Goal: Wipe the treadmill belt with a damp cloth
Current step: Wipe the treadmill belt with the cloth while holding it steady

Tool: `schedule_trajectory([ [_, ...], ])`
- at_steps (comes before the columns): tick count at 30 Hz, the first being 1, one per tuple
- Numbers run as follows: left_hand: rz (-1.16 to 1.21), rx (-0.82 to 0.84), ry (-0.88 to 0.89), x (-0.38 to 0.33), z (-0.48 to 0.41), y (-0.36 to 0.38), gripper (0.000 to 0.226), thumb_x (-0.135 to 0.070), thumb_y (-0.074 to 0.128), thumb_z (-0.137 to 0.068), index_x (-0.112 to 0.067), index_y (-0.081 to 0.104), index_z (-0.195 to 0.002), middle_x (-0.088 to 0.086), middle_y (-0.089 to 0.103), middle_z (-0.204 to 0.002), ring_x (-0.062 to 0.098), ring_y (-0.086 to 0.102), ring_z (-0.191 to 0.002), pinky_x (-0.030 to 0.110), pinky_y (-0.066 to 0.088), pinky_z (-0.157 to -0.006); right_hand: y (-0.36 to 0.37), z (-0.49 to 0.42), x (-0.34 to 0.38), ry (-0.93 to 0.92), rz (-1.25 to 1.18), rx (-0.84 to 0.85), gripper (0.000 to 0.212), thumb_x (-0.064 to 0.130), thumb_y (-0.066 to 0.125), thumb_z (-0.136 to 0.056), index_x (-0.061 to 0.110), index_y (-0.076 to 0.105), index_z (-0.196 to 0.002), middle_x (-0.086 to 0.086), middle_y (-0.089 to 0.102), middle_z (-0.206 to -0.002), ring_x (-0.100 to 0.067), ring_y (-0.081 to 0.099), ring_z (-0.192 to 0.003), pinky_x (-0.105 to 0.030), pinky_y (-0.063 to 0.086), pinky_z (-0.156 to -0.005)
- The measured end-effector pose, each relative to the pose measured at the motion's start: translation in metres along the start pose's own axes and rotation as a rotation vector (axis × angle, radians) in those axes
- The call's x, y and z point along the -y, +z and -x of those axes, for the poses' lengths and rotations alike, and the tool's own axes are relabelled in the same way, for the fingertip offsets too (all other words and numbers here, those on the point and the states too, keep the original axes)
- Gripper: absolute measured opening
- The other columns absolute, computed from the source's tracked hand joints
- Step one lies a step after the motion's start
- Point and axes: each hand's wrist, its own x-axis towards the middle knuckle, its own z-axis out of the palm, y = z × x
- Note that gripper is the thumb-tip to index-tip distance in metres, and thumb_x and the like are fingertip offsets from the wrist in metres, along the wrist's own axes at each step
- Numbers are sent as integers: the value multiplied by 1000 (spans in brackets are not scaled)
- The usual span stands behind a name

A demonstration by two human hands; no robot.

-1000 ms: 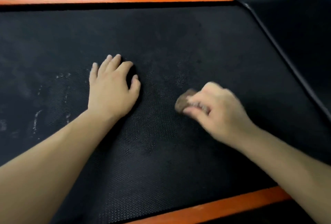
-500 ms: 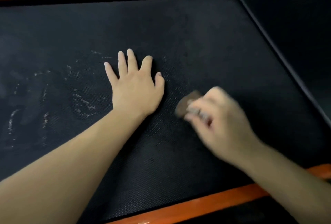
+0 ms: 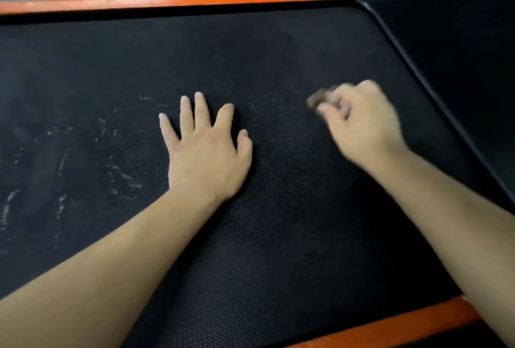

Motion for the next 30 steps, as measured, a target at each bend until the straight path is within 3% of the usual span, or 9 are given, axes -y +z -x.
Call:
schedule_trajectory([
  [2, 4, -1, 5, 0, 0, 1, 49, -50, 32, -101, -28, 38, -144, 18, 15, -168, 36, 2, -156, 62, -3, -122, 7, -2, -1, 38, 16, -17, 24, 43, 57, -92, 22, 67, -100, -6, 50, -94, -36, 58, -87, -43, 50, -80],
  [6, 1, 0, -4, 1, 0, 1, 49, -50, 31, -101, -29, 36, -145, 18, 15, -168, 36, 1, -156, 63, -1, -122, 3, 36, 24, -320, -121, 189, 27, 44, 56, -88, 23, 71, -98, -2, 51, -87, -26, 55, -78, -39, 48, -73],
  [11, 1, 6, -3, -1, 0, 1, 50, -50, 30, -101, -29, 35, -146, 17, 13, -168, 34, -1, -156, 61, -4, -122, 10, -40, -10, 45, 19, 18, 22, 40, 56, -92, 25, 66, -104, -4, 45, -95, -36, 58, -90, -40, 49, -83],
  [15, -10, 22, -13, -1, 0, 0, 53, -53, 25, -99, -30, 33, -146, 17, 12, -168, 34, -1, -156, 62, -3, -122, 15, -1, 15, -301, -150, 214, 20, 38, 59, -88, 28, 68, -103, 0, 48, -93, -25, 54, -85, -35, 46, -79],
  [19, -6, 16, -5, 0, -1, 2, 53, -53, 26, -100, -30, 33, -147, 17, 13, -168, 34, -1, -156, 61, -4, -123, 15, -67, -13, 56, -19, 20, 25, 43, 55, -90, 27, 66, -106, -8, 48, -101, -36, 57, -92, -45, 50, -89],
  [20, -3, 15, -3, 0, -1, 2, 53, -53, 26, -99, -30, 33, -147, 17, 13, -168, 34, -1, -156, 62, -4, -123, 19, -68, -14, 60, -13, 11, 23, 41, 57, -91, 27, 66, -107, -9, 49, -104, -36, 57, -94, -46, 49, -90],
  [24, -12, 31, -17, -1, -1, 0, 56, -55, 22, -96, -30, 33, -146, 16, 13, -168, 34, 0, -156, 62, -2, -122, 27, -34, 7, -309, -121, 174, 25, 40, 61, -90, 28, 69, -110, -4, 49, -98, -30, 55, -94, -41, 47, -87],
  [28, -12, 17, -11, -2, -1, 1, 57, -54, 22, -97, -31, 32, -147, 16, 13, -168, 34, 0, -156, 61, -3, -123, 25, -97, -13, 67, 3, 16, 24, 41, 57, -92, 26, 65, -109, -9, 47, -105, -39, 55, -102, -46, 47, -94],
  [30, -16, 22, -12, -2, 0, 1, 57, -55, 22, -97, -31, 32, -148, 16, 13, -168, 34, 0, -156, 61, -2, -123, 34, -89, -1, -61, -16, 51, 21, 39, 58, -92, 26, 65, -108, -11, 50, -108, -38, 55, -99, -45, 48, -92],
])
